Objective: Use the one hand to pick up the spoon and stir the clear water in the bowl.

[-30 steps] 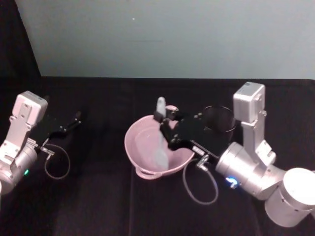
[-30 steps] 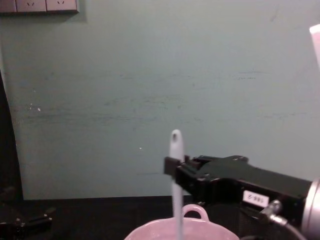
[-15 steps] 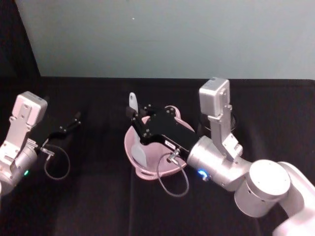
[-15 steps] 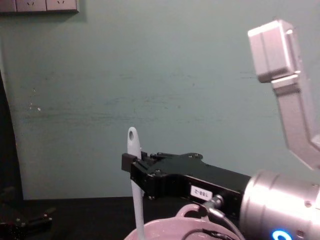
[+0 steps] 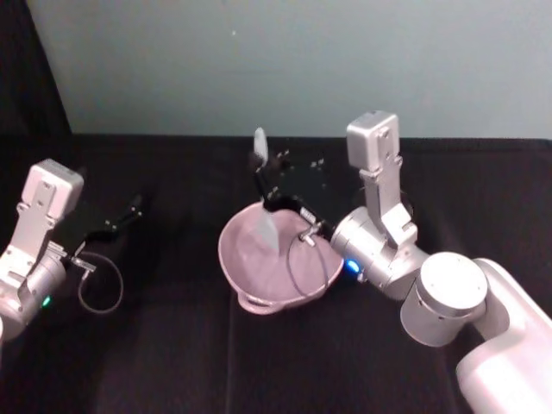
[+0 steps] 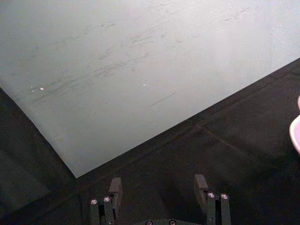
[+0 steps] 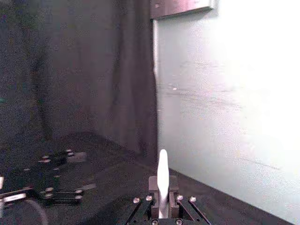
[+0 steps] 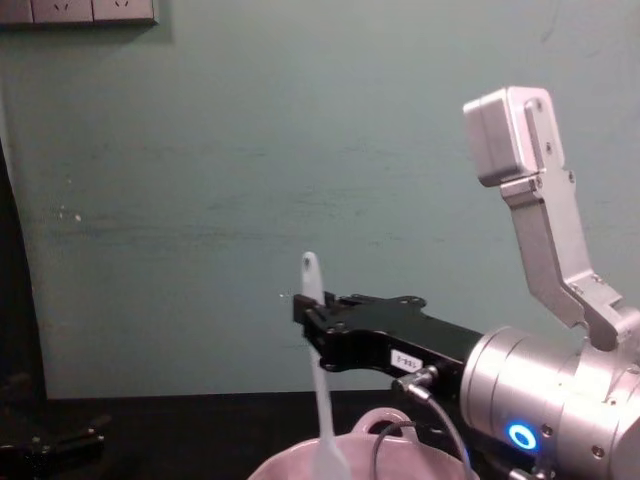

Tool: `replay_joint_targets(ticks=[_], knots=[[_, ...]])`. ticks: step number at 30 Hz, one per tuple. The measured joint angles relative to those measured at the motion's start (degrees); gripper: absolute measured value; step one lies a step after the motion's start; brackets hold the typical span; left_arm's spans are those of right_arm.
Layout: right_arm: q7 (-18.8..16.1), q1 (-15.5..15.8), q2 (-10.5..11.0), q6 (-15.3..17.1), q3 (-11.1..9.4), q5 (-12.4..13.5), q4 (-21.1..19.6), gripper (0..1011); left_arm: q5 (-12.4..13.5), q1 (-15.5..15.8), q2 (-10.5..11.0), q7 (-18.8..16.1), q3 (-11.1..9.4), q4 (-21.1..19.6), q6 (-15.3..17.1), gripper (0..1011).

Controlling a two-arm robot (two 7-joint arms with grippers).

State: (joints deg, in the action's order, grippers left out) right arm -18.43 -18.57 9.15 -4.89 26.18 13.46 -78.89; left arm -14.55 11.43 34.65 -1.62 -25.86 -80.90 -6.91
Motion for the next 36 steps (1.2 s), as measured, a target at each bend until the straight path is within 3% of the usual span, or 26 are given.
replay_joint_targets(ticks=[9,15,19,29,36], knots=[[1.6,0.0,0.5,-1.2,-2.9,-2.1,0.9,125,0.0,0.0,0.0,0.0,0.0,0.0,0.0,1011],[1.3,2.4,2.5,-0.1,-5.0,-2.0,-2.6,125,0.0,0.0,0.0,0.0,0.0,0.0,0.0,1011],[-0.3,5.6,4.5,1.5,-6.1,-0.4,-7.1,125,0.0,0.0,0.0,0.0,0.0,0.0,0.0,1011],[-4.0,11.0,7.2,3.5,-5.7,4.4,-15.0,125,0.0,0.0,0.0,0.0,0.0,0.0,0.0,1011],[-4.4,10.5,6.7,3.9,-3.6,5.3,-14.9,125,0.0,0.0,0.0,0.0,0.0,0.0,0.0,1011]])
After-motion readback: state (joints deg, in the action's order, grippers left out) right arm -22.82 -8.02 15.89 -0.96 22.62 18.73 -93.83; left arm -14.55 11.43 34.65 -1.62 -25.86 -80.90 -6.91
